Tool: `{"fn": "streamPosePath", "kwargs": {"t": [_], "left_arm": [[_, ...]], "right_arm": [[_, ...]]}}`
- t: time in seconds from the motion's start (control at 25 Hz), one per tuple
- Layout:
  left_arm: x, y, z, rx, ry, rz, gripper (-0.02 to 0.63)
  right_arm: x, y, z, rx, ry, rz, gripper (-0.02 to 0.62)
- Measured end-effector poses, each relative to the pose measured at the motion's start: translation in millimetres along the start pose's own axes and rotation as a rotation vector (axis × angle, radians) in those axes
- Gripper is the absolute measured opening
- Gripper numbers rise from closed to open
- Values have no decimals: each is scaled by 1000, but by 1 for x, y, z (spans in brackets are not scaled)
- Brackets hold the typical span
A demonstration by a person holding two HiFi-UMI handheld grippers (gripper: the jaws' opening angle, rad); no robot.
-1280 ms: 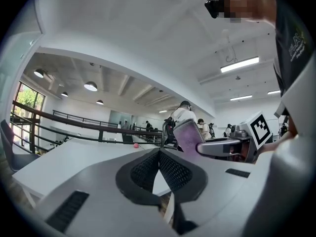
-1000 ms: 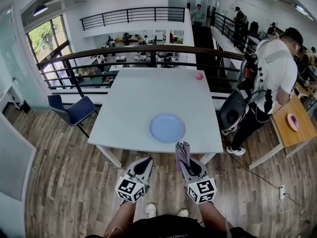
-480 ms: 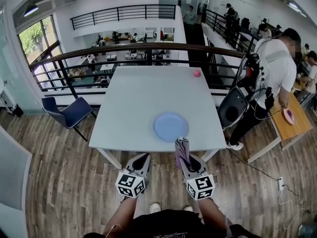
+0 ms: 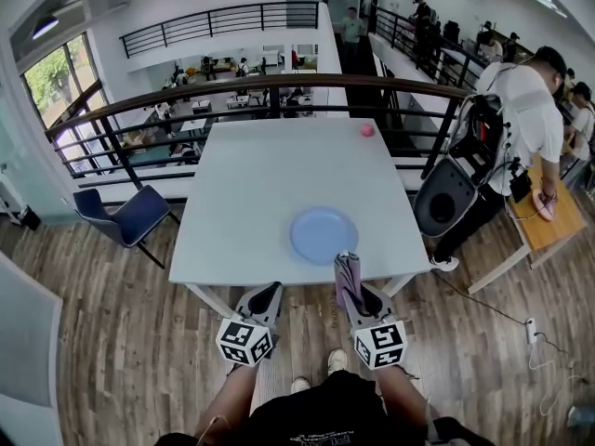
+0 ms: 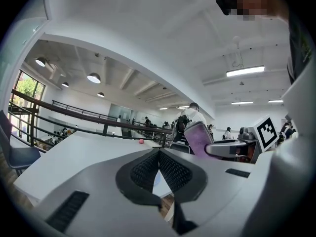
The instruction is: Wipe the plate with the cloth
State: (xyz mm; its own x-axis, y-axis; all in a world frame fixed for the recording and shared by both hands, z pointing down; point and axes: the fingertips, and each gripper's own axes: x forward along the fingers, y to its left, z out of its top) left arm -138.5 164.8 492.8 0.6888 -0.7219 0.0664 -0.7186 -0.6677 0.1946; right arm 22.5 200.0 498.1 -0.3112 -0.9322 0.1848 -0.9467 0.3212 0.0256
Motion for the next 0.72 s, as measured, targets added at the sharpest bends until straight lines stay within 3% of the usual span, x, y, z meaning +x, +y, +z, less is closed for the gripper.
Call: {"fn": "streamPosePath", "kwargs": {"t": [0.44, 0.72], "left_arm": [[72, 28, 1, -8, 32, 6, 12], [125, 24, -7, -9, 39, 22, 12]], "right_arm": [[60, -46, 5, 12, 4, 10, 112], [83, -86, 0, 13, 12, 46, 112]]}}
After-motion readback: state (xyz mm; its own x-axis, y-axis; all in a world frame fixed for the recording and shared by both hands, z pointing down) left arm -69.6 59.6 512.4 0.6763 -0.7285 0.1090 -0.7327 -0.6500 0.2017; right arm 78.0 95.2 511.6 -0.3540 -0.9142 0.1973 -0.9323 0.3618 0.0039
